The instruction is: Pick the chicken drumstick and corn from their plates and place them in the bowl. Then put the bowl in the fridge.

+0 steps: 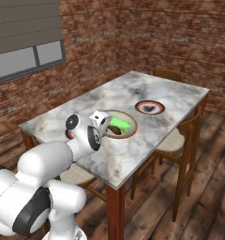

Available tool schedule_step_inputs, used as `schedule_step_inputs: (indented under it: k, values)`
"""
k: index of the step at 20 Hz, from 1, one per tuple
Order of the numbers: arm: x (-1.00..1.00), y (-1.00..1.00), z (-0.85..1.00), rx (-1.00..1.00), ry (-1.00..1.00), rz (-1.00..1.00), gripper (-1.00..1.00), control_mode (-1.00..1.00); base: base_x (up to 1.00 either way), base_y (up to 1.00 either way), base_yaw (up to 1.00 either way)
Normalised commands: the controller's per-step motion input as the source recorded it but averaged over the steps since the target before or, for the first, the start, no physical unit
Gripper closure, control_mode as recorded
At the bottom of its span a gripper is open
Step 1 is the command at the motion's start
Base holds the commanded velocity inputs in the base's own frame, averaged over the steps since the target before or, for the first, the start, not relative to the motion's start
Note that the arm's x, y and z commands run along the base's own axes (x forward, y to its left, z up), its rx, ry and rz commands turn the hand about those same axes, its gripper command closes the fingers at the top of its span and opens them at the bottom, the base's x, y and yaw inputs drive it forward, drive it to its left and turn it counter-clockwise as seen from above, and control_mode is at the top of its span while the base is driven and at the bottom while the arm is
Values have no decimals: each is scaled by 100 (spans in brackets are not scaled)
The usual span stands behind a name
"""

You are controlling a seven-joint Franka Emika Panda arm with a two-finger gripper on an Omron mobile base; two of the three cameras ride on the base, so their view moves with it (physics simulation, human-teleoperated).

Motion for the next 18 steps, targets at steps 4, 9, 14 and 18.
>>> schedule_step_inputs:
  k: [4, 9, 14, 18]
  values:
    - [-41, 11, 50, -17, 3, 33, 100, -100, 0, 0, 0]
    - [-19, 6, 59, -21, 16, 29, 100, -100, 0, 0, 0]
    - [-6, 4, 55, -22, 26, 22, 100, -100, 0, 0, 0]
    - [-27, 2, 34, -20, 13, 18, 100, -100, 0, 0, 0]
